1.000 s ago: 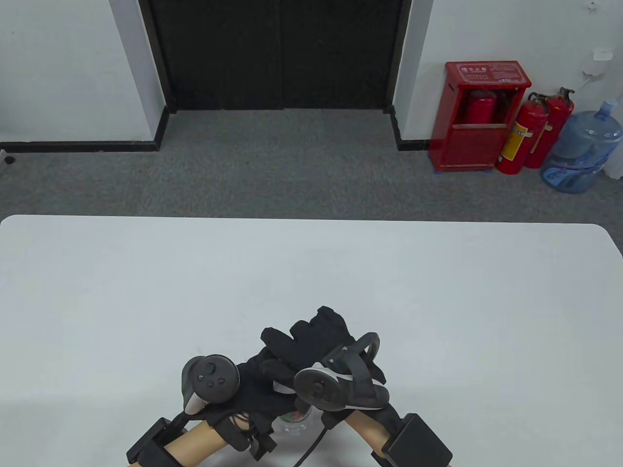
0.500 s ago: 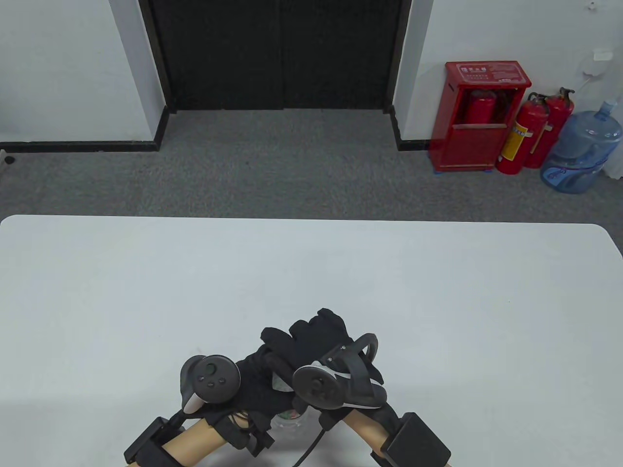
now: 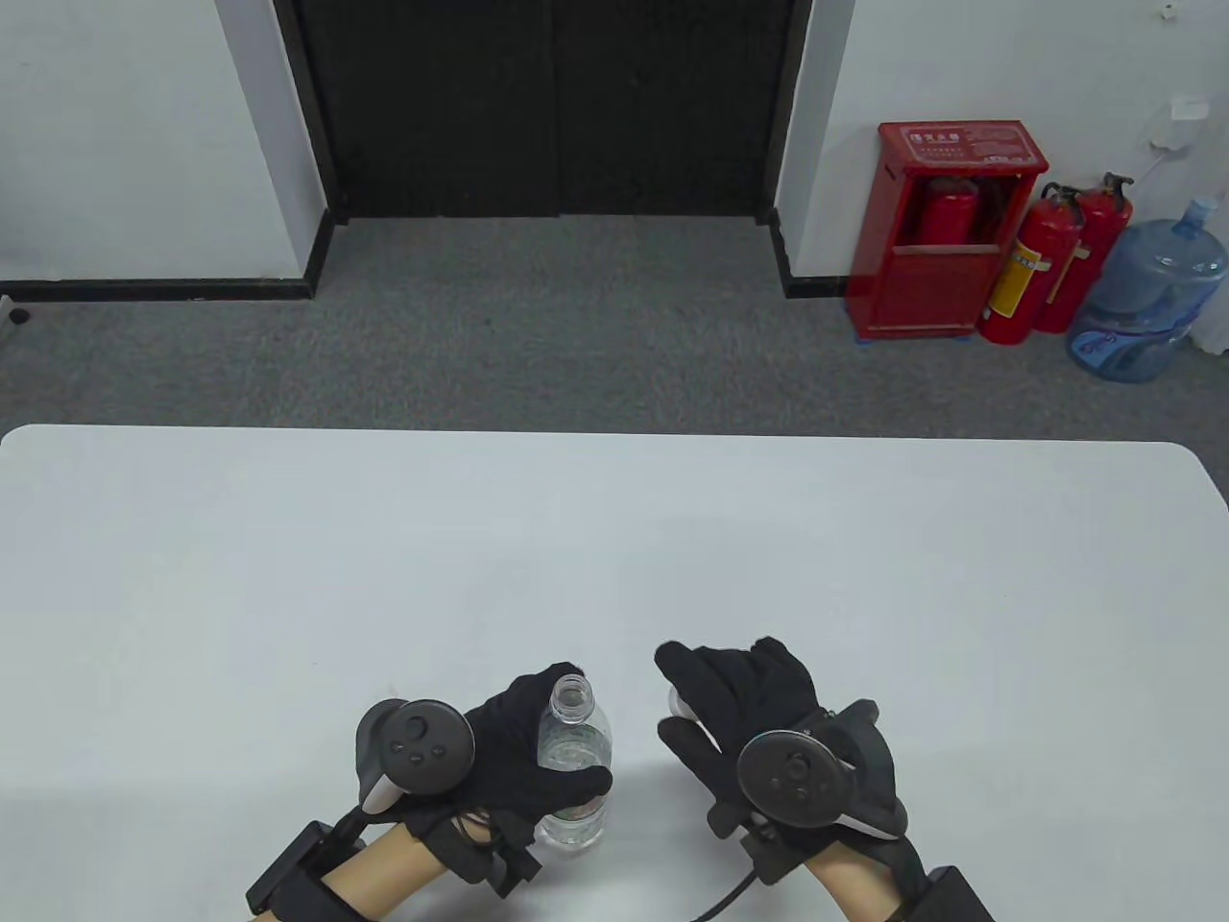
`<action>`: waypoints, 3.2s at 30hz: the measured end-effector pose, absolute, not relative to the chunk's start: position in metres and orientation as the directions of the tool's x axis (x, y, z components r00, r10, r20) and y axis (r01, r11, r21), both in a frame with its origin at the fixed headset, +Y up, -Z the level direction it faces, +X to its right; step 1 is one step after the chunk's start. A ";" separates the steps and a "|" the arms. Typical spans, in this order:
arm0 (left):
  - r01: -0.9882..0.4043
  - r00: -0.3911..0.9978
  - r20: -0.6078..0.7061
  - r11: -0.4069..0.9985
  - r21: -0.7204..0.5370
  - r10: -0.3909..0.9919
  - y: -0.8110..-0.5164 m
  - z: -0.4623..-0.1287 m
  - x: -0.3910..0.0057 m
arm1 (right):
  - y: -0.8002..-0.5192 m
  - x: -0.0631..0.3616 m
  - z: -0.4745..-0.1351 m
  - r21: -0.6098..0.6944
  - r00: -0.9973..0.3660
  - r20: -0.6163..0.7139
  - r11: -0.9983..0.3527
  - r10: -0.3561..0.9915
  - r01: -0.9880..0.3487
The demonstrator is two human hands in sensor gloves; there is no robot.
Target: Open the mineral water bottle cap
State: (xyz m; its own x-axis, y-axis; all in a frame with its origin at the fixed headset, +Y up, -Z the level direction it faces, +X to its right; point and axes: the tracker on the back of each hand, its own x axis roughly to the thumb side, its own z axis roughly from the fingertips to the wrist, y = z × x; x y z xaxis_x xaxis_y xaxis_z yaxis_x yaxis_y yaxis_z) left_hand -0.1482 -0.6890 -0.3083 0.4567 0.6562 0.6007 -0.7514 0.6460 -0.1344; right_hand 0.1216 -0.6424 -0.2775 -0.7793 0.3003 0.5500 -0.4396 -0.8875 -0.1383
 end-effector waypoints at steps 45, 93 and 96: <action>-0.736 0.462 0.616 0.663 -0.135 0.638 -0.694 -0.308 -0.146 | -0.697 0.156 -0.288 -0.050 -0.838 0.412 -0.909 0.357 -0.413; -0.682 0.673 0.393 0.731 0.004 0.626 -0.700 -0.468 -0.099 | -0.703 0.146 -0.289 0.045 -0.850 0.421 -0.944 0.315 -0.327; -0.686 0.670 0.388 0.728 -0.004 0.633 -0.702 -0.467 -0.101 | -0.702 0.145 -0.288 0.046 -0.852 0.423 -0.946 0.309 -0.321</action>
State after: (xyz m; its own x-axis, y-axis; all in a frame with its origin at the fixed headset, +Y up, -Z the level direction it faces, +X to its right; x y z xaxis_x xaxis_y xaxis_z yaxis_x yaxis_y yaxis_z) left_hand -0.1009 -0.7022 -0.4668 0.6699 0.6328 0.3885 -0.6856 0.7280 -0.0036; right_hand 0.1453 -0.7018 -0.2881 -0.8517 0.3093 0.4231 -0.3209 -0.9460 0.0455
